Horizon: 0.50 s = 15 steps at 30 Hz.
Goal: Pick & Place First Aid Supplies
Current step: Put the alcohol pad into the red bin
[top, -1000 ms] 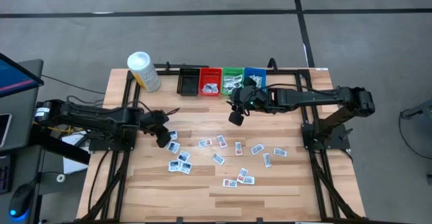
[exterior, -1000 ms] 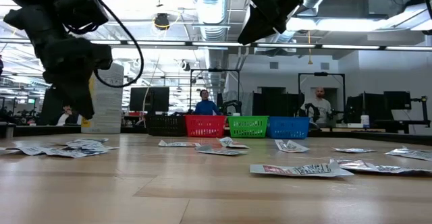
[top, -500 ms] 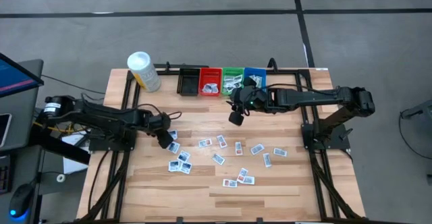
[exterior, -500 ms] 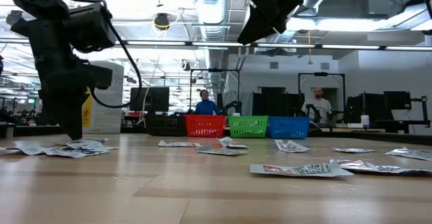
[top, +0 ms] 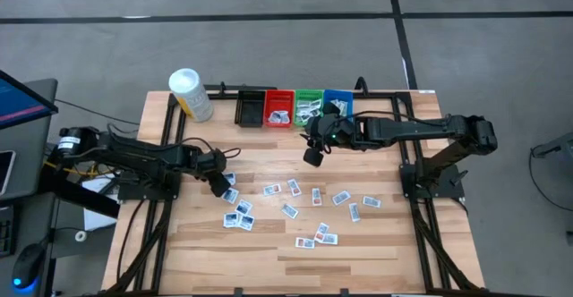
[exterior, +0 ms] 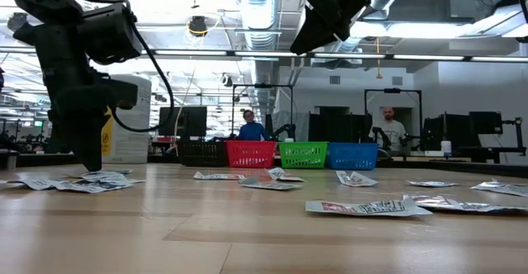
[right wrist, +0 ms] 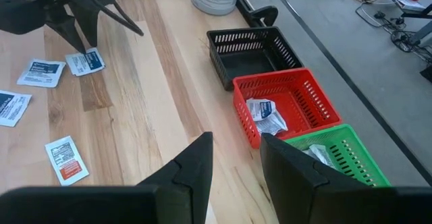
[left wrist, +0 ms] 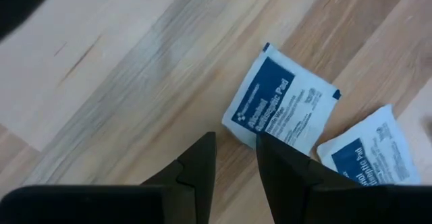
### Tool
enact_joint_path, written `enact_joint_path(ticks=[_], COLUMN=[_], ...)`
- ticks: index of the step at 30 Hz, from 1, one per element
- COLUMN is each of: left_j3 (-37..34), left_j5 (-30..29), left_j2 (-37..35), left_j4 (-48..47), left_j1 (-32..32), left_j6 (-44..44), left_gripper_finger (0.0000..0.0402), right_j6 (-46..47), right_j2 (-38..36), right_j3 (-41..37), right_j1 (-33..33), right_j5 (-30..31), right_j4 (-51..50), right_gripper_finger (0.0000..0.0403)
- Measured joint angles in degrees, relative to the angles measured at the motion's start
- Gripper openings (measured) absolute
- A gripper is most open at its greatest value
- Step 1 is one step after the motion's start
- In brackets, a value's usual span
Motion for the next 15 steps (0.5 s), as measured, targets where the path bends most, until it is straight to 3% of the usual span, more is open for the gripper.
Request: enact_joint_path(ticks=[15], left_j3=[0.0], left_j5=[-0.3], left_j2=[-2.2], left_j4=[1.9], left_j1=[0.0], left_j6=[0.2], left_gripper_finger=[0.0108], right_j6=[0.0], right_j2=[0.0], right_j3=[0.0], right_j1=[0.0], right_j5=[0.0], right_j4=[0.0], right_gripper_finger=[0.0118])
